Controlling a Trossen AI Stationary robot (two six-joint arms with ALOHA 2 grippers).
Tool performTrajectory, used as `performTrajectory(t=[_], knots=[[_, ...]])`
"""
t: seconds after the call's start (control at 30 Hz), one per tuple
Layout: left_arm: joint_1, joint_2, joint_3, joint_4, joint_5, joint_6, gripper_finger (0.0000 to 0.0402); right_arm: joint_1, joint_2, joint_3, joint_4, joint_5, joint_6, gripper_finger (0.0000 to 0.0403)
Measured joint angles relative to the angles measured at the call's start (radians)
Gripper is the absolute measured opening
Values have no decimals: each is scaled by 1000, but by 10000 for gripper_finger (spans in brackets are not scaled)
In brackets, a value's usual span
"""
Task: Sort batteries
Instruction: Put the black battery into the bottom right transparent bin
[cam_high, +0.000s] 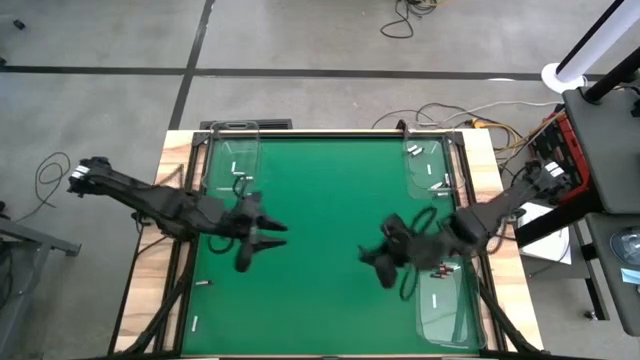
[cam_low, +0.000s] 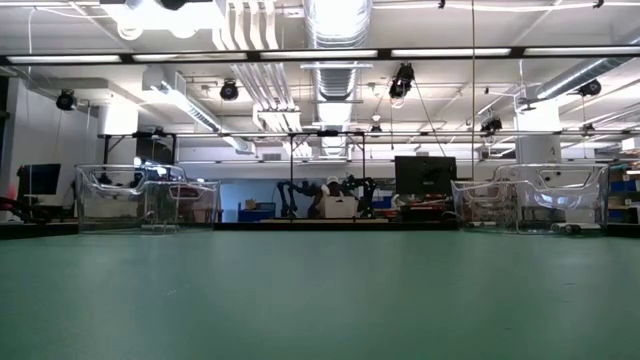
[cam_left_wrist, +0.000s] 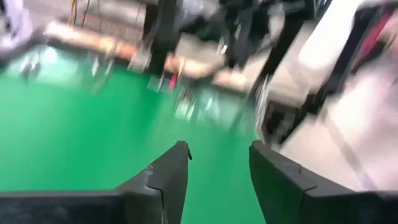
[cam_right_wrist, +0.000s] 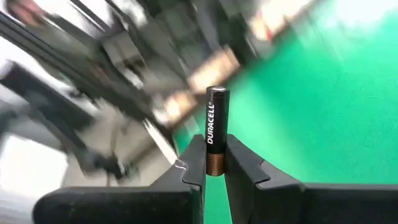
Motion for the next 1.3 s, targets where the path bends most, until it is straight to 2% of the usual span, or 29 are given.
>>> performTrajectory(t=[0.1,0.17,0.23,0.3,0.43,0.57,0.63,0.8,0.97,1.3], knots=[[-31,-94,0,-282,3,-54,154,115,-15,-1,-325,-82,228,25],[-49,-143,0,-430,2,-105,154,192,-7,-1,-502,-153,301,25],[-59,-178,0,-551,0,-150,154,255,11,-11,-627,-219,299,25],[-63,-199,0,-638,-1,-183,154,297,25,-33,-671,-262,222,25],[-63,-214,0,-743,-1,-231,155,350,68,-91,-652,-332,-17,25],[-80,-203,-2,-826,35,-281,155,373,110,-201,-640,-426,-111,25],[-92,-191,-2,-862,58,-309,155,378,115,-265,-583,-458,-121,25],[-126,-166,-2,-933,97,-353,155,379,107,-401,-393,-463,-139,28],[-147,-153,-3,-975,114,-375,155,379,111,-501,-318,-461,-136,30],[-181,-151,-32,-990,126,-385,155,379,112,-555,-255,-459,-122,33]])
